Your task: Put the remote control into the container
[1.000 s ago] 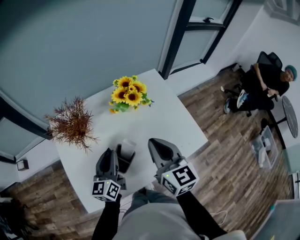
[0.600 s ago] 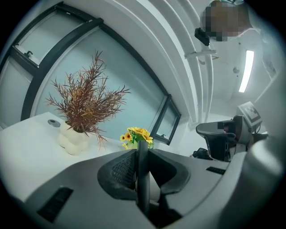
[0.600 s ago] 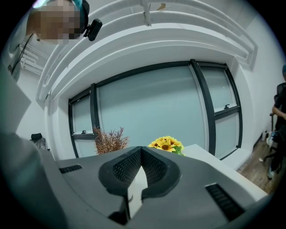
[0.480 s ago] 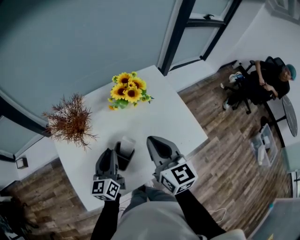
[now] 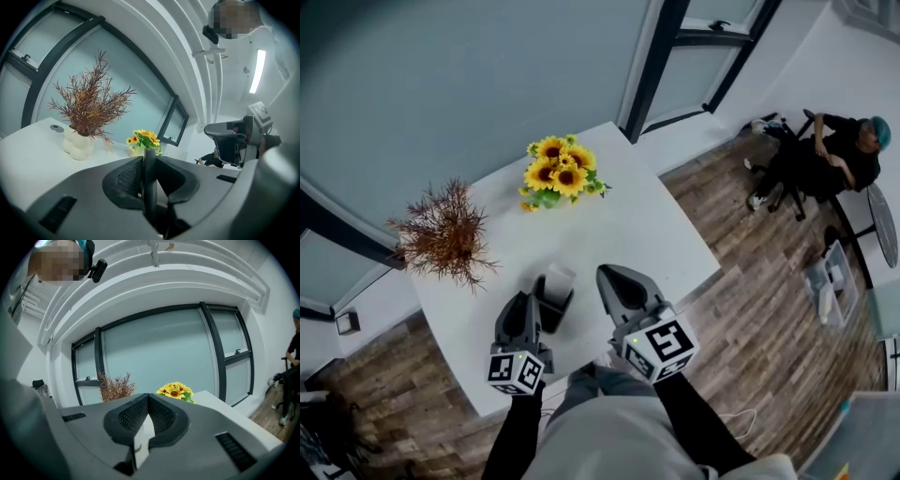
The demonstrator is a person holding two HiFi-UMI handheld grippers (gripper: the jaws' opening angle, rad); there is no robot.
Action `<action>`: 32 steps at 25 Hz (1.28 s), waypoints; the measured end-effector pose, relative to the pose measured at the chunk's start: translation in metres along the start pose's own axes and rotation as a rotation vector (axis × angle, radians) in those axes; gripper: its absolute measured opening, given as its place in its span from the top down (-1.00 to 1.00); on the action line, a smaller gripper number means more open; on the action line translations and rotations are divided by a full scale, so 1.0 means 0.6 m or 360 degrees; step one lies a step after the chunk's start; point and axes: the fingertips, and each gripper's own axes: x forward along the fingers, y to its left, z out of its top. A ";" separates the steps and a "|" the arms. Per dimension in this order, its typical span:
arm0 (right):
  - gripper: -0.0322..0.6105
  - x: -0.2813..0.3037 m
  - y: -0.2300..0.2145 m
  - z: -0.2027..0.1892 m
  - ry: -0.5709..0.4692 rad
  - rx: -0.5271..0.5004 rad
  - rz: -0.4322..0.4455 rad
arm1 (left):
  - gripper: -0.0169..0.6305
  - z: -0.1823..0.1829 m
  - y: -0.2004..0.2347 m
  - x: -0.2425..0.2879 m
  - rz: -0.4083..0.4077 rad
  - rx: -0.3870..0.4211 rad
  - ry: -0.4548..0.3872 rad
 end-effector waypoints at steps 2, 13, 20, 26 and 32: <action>0.89 0.000 0.002 0.001 -0.0004 -0.0001 0.0002 | 0.69 0.001 0.001 0.000 -0.0005 0.0015 0.0002; 0.89 -0.007 0.007 -0.001 -0.0017 0.0001 0.0007 | 0.69 -0.004 0.007 0.005 -0.0002 0.0168 0.0094; 0.89 -0.015 0.006 0.003 -0.0028 0.0004 0.0005 | 0.63 -0.001 0.017 0.005 0.0059 0.0149 0.0115; 0.89 -0.018 0.007 0.005 -0.0034 0.0001 0.0018 | 0.34 0.007 0.021 0.001 0.0081 0.0206 0.0106; 0.89 -0.019 0.012 0.007 -0.0034 -0.0005 0.0038 | 0.30 0.035 0.025 0.001 0.0093 0.0316 0.0069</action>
